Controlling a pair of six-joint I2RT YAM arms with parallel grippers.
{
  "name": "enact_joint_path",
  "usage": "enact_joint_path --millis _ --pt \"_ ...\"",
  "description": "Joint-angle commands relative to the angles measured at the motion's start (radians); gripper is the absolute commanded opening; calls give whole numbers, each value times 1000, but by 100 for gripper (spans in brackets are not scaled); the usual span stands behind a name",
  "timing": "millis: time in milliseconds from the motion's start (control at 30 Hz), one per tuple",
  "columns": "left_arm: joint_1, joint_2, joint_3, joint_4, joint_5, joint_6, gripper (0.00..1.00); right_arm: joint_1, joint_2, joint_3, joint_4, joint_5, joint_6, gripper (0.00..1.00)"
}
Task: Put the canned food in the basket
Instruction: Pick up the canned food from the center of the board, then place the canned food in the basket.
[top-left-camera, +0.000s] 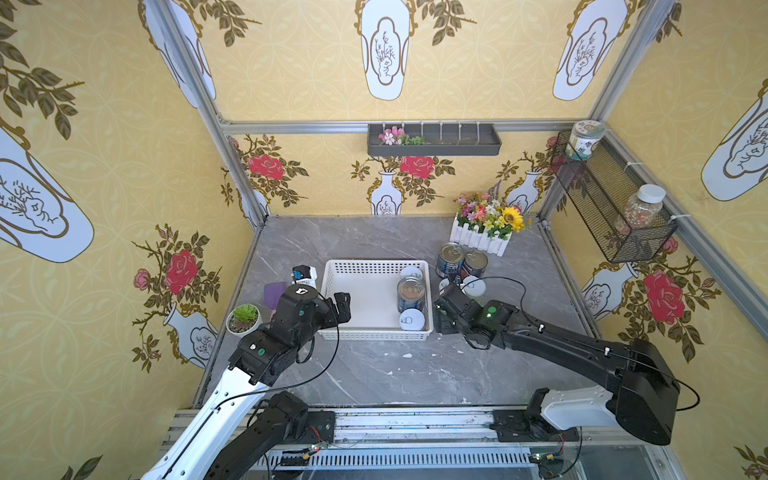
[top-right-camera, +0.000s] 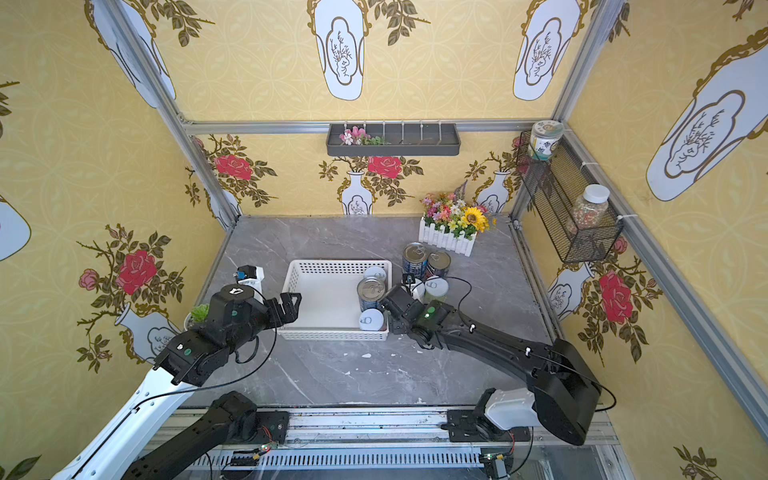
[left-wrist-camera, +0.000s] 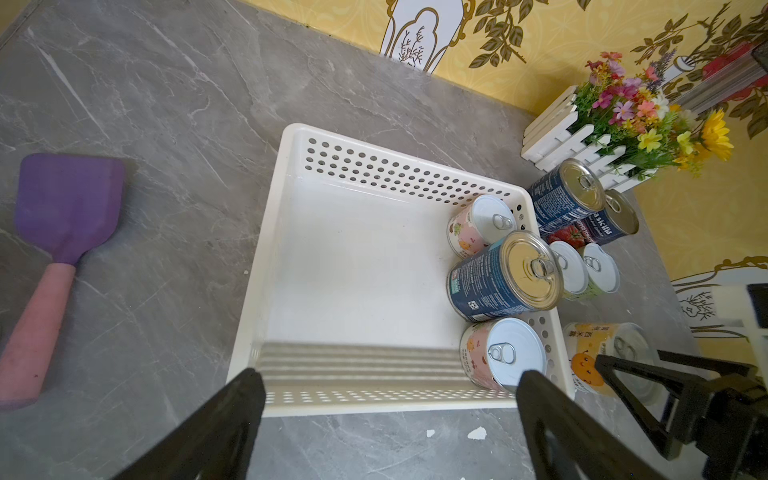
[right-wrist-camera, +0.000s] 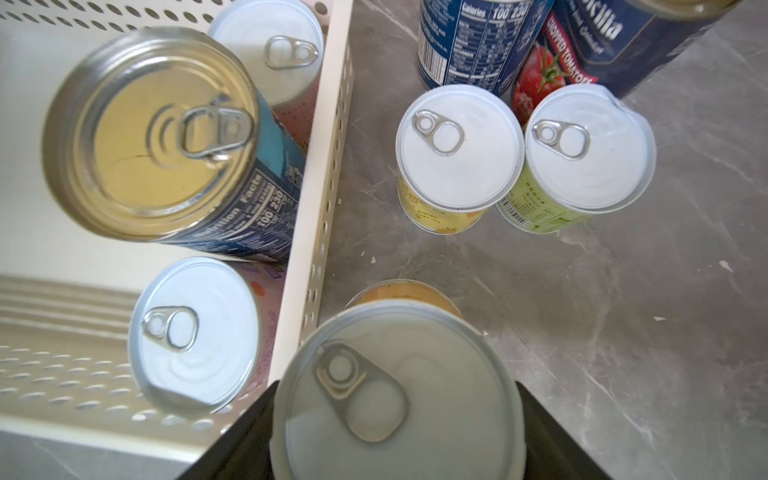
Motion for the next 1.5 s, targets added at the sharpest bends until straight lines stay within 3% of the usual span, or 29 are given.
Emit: enact_joint_path --millis 0,267,433,933,1467 --pt "1 -3 -6 20 6 5 100 34 -33 26 -50 76 27 66" --pt "1 -13 -7 23 9 5 100 129 -73 124 -104 120 27 66" --pt "1 -17 -7 23 11 5 100 170 -14 262 -123 120 -6 66" --pt "-1 -38 -11 32 35 11 100 184 447 762 -124 66 -163 66" --pt "13 -46 -8 32 37 16 100 48 859 1166 -155 -61 -281 66"
